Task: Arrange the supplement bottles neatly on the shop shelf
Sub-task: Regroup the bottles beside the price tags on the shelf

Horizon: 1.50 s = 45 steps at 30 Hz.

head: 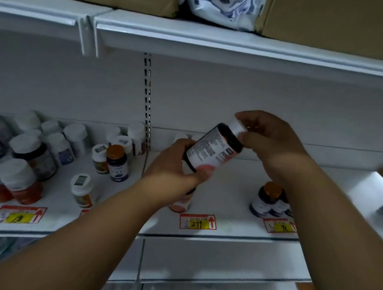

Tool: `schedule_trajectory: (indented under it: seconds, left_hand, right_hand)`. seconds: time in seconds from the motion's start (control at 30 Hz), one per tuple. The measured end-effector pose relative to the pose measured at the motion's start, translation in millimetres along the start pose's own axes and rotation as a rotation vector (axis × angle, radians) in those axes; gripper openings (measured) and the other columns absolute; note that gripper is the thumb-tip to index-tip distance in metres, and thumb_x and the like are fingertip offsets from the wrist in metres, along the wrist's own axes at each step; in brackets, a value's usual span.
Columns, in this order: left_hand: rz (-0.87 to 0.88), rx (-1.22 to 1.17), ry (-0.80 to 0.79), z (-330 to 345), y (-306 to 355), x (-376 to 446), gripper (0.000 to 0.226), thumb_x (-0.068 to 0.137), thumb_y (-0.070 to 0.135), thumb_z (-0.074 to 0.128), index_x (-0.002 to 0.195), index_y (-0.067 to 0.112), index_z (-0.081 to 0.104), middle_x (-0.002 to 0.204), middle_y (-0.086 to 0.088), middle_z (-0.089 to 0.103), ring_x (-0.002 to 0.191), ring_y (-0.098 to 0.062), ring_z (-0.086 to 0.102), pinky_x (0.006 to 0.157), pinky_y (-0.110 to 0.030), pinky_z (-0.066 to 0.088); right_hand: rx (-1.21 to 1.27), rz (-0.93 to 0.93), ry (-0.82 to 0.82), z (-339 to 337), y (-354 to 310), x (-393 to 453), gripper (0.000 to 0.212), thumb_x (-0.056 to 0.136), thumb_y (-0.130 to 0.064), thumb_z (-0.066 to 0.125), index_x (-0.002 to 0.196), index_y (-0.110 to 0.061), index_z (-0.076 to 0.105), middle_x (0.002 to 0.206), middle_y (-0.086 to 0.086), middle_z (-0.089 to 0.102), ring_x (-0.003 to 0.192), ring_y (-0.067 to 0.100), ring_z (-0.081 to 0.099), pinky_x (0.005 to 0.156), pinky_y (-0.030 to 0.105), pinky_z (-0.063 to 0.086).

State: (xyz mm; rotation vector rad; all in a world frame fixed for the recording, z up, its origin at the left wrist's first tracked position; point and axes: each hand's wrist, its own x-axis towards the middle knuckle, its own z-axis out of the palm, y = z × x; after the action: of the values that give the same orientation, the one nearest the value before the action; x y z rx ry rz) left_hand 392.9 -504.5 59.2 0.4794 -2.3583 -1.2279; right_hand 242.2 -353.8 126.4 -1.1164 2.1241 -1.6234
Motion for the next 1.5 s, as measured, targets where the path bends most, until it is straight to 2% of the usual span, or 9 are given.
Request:
schedule_trajectory:
  seconds: [0.17, 0.37, 0.5, 0.63, 0.8, 0.93, 1.1, 1.3, 1.5]
  left_hand:
    - [0.246, 0.213, 0.236, 13.3, -7.1, -18.3, 0.065, 0.060, 0.035, 0.085, 0.115, 0.018, 0.054, 0.102, 0.000, 0.059, 0.093, -0.016, 0.057, 0.073, -0.032, 0.051]
    - [0.400, 0.426, 0.394, 25.0, -14.1, -23.5, 0.054, 0.065, 0.026, 0.084, 0.108, 0.003, 0.062, 0.105, -0.016, 0.060, 0.096, -0.034, 0.057, 0.081, -0.045, 0.049]
    - [0.324, 0.354, 0.197, 20.6, -16.9, -22.5, 0.081, 0.065, 0.054, 0.078, 0.126, 0.008, 0.053, 0.117, -0.011, 0.057, 0.109, -0.027, 0.052, 0.090, -0.041, 0.046]
    - [0.277, 0.312, 0.123, 19.9, -13.3, -15.9, 0.070, 0.072, 0.062, 0.068, 0.126, 0.020, 0.054, 0.109, 0.001, 0.063, 0.098, -0.016, 0.051, 0.080, -0.034, 0.043]
    - [0.268, 0.370, 0.184, 31.1, -11.7, -9.5, 0.070, 0.067, 0.054, 0.080, 0.119, 0.011, 0.060, 0.107, -0.003, 0.063, 0.098, -0.023, 0.056, 0.084, -0.037, 0.045]
    - [0.225, 0.295, 0.143, 35.1, -7.4, -5.9, 0.069, 0.071, 0.065, 0.067, 0.123, 0.021, 0.057, 0.104, 0.010, 0.057, 0.097, -0.006, 0.045, 0.079, -0.019, 0.035]
    - [0.297, 0.502, 0.388, 43.9, -8.5, -2.0, 0.062, 0.067, 0.045, 0.080, 0.109, 0.003, 0.062, 0.103, -0.012, 0.058, 0.093, -0.030, 0.054, 0.081, -0.041, 0.044]
    - [0.163, 0.463, 0.222, 46.9, -2.0, 0.7, 0.078, 0.072, 0.069, 0.057, 0.128, 0.015, 0.053, 0.113, -0.001, 0.059, 0.105, -0.021, 0.052, 0.092, -0.032, 0.036]
    - [0.172, 0.526, 0.220, 56.1, -8.8, 4.4, 0.082, 0.062, 0.070, 0.067, 0.123, 0.016, 0.053, 0.109, 0.000, 0.059, 0.101, -0.021, 0.050, 0.089, -0.032, 0.033]
  right_hand:
    - [-0.033, 0.138, 0.014, 17.3, 10.4, -15.8, 0.035, 0.070, -0.056, 0.062, 0.101, -0.042, 0.066, 0.096, -0.012, 0.066, 0.084, 0.003, 0.065, 0.066, 0.019, 0.049]
    - [0.171, 0.353, -0.018, 25.1, 25.5, -26.3, 0.033, 0.082, -0.044, 0.070, 0.103, -0.020, 0.065, 0.101, 0.009, 0.069, 0.077, 0.020, 0.072, 0.062, 0.036, 0.057]
    - [0.203, 0.276, -0.031, 12.0, 31.6, -20.4, 0.028, 0.081, -0.019, 0.074, 0.107, -0.022, 0.064, 0.104, 0.010, 0.067, 0.081, 0.019, 0.070, 0.064, 0.031, 0.056]
    - [0.066, 0.130, -0.231, -1.8, 39.7, -8.3, 0.052, 0.074, 0.001, 0.073, 0.111, -0.033, 0.061, 0.102, -0.001, 0.069, 0.089, 0.015, 0.068, 0.072, 0.025, 0.057]
    - [-0.015, 0.097, -0.331, -6.3, 42.9, 6.4, 0.050, 0.062, -0.030, 0.075, 0.108, -0.044, 0.061, 0.101, -0.015, 0.066, 0.091, 0.009, 0.066, 0.072, 0.025, 0.054]
    - [0.078, 0.059, -0.366, -10.6, 47.4, 14.1, 0.056, 0.062, -0.028, 0.074, 0.114, -0.041, 0.060, 0.110, -0.007, 0.067, 0.100, 0.018, 0.066, 0.081, 0.038, 0.058]
    - [0.086, 0.219, -0.346, -2.3, 55.5, 22.2, 0.052, 0.067, -0.066, 0.072, 0.110, -0.040, 0.058, 0.094, -0.008, 0.071, 0.082, 0.018, 0.072, 0.068, 0.036, 0.060]
    - [0.176, 0.167, -0.384, -15.2, 65.3, 27.1, 0.046, 0.068, -0.029, 0.084, 0.109, -0.032, 0.063, 0.104, -0.004, 0.070, 0.094, 0.022, 0.070, 0.073, 0.036, 0.058]
    - [0.002, 0.072, -0.461, -18.6, 66.5, 30.1, 0.046, 0.077, -0.033, 0.077, 0.116, -0.045, 0.056, 0.107, -0.013, 0.067, 0.097, 0.007, 0.067, 0.082, 0.031, 0.056]
